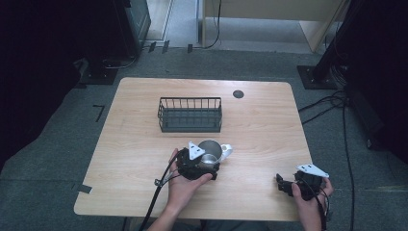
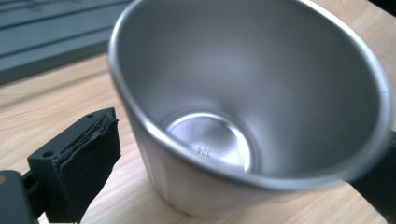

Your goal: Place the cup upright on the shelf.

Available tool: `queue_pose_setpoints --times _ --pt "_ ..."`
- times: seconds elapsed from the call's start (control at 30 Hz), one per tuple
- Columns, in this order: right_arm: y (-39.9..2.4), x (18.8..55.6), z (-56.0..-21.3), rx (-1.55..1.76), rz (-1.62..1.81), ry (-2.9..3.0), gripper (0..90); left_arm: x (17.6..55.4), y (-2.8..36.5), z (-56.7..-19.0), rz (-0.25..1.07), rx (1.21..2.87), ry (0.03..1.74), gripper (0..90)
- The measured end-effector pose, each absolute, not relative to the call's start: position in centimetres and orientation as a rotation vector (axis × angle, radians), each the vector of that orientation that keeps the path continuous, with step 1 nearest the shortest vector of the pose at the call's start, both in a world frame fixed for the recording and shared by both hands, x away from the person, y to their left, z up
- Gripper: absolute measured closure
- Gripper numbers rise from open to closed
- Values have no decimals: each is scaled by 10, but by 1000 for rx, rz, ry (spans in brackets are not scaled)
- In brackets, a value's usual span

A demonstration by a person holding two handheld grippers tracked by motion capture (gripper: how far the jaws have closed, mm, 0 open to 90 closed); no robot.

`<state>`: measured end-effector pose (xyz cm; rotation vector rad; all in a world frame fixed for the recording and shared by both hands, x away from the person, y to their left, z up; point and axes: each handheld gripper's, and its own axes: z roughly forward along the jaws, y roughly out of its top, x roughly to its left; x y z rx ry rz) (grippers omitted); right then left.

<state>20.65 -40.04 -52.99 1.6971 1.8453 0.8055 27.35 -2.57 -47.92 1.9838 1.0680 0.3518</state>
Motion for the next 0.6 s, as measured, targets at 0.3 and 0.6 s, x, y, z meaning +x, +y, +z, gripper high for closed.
queue_pose_setpoints --times 0.3,0.6 --pt "-400 207 -530 1697 806 1845 0 280 -39 -486 376 2000 1093 0" --pt "-400 207 -530 1698 806 1845 0 288 -43 -487 419 1987 1109 50"
